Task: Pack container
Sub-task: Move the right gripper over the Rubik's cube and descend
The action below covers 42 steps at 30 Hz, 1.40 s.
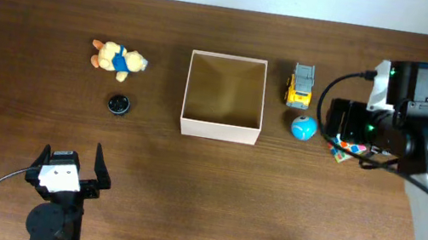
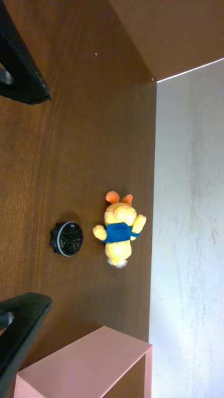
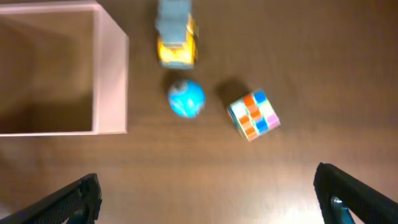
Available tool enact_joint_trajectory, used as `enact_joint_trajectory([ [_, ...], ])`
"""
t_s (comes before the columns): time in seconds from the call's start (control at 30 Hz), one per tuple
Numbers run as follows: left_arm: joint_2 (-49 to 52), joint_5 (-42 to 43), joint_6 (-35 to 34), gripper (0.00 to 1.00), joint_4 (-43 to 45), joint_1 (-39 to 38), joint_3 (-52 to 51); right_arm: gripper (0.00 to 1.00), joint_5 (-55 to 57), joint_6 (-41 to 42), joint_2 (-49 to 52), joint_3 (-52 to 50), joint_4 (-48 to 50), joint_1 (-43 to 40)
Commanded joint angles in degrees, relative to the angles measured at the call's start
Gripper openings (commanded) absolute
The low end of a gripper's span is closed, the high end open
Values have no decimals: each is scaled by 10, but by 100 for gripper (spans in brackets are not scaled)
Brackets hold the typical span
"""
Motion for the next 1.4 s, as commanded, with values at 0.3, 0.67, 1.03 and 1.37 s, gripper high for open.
enact_joint_trajectory([
  [0.3, 0, -6, -3, 99, 3, -2, -4, 99, 26, -18, 72, 8, -9, -100],
  [0.67, 1, -6, -3, 99, 3, -2, -4, 99, 24, -121, 184, 8, -8, -105],
  [1.03, 1, -6, -3, 99, 3, -2, -4, 99, 17, -224, 231, 5, 27, -105],
  [1.37, 1, -6, -3, 99, 3, -2, -4, 99, -28, -334, 245, -15, 95, -105],
])
